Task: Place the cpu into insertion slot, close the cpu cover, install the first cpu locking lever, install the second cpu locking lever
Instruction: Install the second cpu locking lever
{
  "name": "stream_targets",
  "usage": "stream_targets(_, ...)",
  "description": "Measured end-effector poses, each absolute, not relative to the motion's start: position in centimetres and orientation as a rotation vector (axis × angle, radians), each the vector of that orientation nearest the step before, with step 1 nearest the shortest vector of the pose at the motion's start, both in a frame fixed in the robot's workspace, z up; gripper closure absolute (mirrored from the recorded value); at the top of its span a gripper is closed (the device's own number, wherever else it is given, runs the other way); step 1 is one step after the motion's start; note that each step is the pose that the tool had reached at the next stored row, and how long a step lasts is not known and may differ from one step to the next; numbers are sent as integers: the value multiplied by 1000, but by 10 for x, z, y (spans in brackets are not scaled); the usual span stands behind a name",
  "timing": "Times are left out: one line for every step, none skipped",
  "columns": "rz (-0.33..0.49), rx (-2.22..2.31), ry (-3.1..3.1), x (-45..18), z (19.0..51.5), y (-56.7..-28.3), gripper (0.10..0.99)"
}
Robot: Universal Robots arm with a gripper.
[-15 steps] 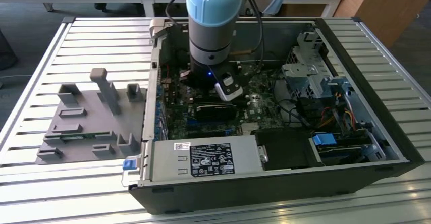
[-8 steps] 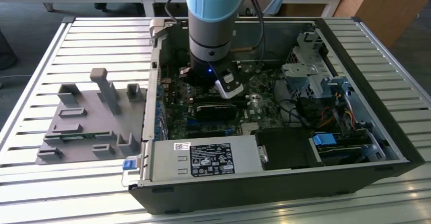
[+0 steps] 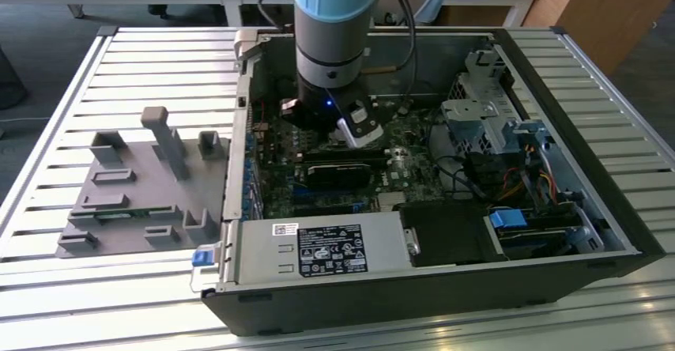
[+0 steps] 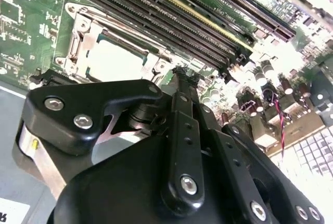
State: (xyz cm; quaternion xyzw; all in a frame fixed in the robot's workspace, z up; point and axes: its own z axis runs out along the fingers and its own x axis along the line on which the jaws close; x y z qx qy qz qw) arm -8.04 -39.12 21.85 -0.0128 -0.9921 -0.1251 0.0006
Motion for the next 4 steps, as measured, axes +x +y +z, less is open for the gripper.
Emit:
stream_targets(-393,-40,-3116,-80,220,-391,980)
stream_targets(-393,-40,-3116,-80,220,-391,980)
stream_targets(-393,-40,-3116,-80,220,-391,980)
stream_targets(-393,-40,-3116,-80,220,-391,980)
